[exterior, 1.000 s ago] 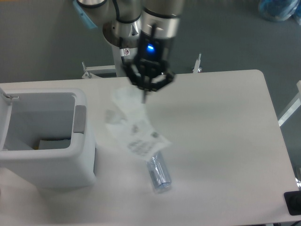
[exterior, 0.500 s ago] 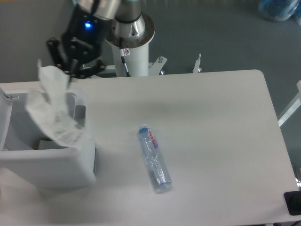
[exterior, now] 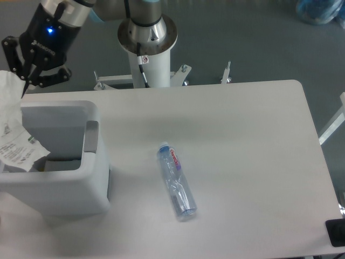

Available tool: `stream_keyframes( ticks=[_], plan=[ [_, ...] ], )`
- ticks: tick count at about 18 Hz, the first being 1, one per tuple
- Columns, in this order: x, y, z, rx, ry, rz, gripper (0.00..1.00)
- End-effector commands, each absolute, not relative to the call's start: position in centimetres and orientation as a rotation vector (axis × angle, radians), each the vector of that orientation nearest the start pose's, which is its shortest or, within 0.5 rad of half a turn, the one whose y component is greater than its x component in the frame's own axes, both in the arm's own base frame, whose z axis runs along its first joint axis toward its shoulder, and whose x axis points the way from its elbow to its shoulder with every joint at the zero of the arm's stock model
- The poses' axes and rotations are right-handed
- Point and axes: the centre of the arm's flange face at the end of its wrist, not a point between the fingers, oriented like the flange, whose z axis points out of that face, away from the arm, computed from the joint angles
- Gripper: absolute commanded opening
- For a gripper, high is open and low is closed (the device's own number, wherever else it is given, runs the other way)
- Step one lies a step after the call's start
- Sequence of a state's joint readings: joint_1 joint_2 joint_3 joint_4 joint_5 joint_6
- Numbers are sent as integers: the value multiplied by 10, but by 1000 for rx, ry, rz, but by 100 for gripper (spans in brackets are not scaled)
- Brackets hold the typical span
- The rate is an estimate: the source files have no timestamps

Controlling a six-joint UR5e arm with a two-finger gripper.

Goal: Place the trash in the trash can
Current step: 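Lower the bag into the bin and open the gripper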

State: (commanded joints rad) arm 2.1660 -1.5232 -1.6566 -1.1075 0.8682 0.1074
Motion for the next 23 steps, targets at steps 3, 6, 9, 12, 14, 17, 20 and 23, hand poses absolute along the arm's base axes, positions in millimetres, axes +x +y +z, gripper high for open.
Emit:
stream_keyframes(
  ticks=[3,6,9,12,14,17,20,23],
  plan=[
    [-113,519,533,-2434,-425,-672,0],
    [-113,517,529,-2442,-439,-675,0],
    [-120,521,518,-2478,-471,-631,0],
    [-130,533,504,-2500,-500,-632,0],
    [-135,538,496,-2519,-517,-618,0],
    [-140,543,487,-2530,-565,-624,0],
    [-142,543,482,-2546,-579,-601,0],
    [-142,542,482,-2547,-577,-599,0]
  ],
)
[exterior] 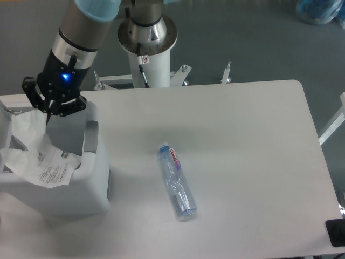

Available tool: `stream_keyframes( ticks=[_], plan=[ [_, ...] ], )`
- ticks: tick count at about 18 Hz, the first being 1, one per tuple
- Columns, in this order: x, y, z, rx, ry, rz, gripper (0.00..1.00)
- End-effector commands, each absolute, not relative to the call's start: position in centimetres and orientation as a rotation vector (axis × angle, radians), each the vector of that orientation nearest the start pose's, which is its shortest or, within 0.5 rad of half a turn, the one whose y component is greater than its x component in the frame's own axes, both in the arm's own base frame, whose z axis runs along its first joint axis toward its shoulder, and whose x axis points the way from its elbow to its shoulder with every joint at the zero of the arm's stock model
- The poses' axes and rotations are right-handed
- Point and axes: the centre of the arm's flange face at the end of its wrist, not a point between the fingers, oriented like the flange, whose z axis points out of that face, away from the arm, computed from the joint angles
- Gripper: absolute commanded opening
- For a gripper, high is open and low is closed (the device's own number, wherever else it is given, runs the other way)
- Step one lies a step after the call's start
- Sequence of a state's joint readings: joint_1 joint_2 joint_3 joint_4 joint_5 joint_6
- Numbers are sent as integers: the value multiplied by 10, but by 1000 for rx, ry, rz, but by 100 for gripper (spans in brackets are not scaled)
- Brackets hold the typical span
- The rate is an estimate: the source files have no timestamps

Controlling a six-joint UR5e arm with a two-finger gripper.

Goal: Place the trash in the trash can
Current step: 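Lower the bag into the bin and open the gripper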

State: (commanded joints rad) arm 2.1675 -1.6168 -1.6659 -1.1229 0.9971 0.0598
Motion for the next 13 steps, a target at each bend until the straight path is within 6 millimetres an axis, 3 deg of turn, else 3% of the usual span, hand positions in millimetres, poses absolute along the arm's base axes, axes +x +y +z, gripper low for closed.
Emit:
stream_keyframes(
  ticks=[6,13],
  plan=[
    [-139,543,479,-2556,-574,-596,0],
    [-110,551,462,-2651,-522,-512,0]
  ],
)
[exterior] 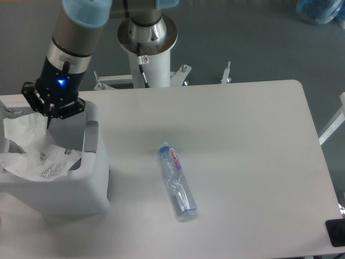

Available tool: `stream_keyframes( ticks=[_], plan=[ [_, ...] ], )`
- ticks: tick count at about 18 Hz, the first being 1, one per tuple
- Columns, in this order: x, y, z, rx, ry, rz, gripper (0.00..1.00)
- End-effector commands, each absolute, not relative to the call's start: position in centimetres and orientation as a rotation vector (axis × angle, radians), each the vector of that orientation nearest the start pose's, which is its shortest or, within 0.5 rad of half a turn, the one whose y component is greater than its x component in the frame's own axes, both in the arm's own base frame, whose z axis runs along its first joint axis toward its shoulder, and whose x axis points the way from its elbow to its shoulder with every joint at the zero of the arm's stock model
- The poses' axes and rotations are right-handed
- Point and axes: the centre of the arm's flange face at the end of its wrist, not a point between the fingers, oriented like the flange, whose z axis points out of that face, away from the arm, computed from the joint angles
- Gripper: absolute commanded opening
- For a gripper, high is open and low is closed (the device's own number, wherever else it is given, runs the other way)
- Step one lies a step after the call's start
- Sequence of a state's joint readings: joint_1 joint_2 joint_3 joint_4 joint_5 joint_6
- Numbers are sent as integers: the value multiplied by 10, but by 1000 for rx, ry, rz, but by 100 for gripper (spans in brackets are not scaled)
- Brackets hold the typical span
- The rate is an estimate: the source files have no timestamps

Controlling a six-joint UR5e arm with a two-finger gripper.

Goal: Place the trash in the trash can
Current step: 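Lower the bag into the bin and open the gripper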

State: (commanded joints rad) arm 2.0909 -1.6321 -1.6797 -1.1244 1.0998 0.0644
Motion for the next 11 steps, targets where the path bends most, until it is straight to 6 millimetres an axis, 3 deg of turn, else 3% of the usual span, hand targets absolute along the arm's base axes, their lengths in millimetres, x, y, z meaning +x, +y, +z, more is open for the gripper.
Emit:
stream_keyframes(
  ticks=[3,4,6,7,10,11],
  plan=[
    [-105,550,459,-2664,-514,-504,0],
    [-104,549,462,-2658,-506,-499,13],
    [-105,548,472,-2641,-496,-485,26],
    [-107,547,479,-2632,-463,-470,54],
    [-104,539,494,-2614,-363,-429,92],
    [-104,537,497,-2609,-363,-426,94]
  ],
)
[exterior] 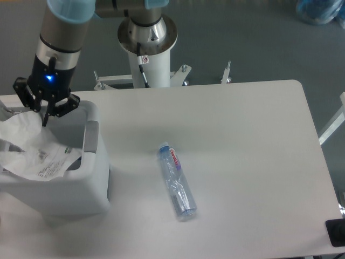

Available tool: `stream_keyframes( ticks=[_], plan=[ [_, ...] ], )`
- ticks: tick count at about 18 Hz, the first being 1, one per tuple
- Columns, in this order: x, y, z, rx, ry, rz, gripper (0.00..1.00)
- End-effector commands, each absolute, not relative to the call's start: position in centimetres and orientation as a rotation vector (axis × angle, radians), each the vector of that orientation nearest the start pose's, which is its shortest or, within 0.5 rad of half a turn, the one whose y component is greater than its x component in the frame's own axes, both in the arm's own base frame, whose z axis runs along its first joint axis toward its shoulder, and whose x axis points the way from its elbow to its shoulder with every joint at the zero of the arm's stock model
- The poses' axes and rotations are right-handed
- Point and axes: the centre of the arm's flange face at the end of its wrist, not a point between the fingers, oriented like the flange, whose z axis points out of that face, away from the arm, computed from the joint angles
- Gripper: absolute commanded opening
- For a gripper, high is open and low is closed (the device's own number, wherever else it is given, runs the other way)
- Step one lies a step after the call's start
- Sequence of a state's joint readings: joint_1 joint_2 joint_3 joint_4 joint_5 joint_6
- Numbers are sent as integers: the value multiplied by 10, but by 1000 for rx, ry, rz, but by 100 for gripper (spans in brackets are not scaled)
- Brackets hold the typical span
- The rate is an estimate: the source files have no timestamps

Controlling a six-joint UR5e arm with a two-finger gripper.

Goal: Place the trash in the trash can
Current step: 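Lower the bag into the bin and open the gripper, then raise the gripper from the bin and move it over the water bottle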

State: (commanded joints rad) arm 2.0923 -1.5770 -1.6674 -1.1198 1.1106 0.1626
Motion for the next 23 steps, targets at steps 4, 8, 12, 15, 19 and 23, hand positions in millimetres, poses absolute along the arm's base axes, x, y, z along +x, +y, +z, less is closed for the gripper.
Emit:
stream_keyframes(
  ticks=[4,8,12,15,19,23],
  plan=[
    [-107,529,500,-2603,-378,-419,99],
    [-131,505,528,-2539,-434,-359,100],
    [-231,457,536,-2445,-696,-261,100],
    [-272,449,513,-2436,-795,-255,100],
    [-340,461,450,-2497,-922,-125,100],
    [-381,477,401,-2583,-998,-24,100]
  ],
)
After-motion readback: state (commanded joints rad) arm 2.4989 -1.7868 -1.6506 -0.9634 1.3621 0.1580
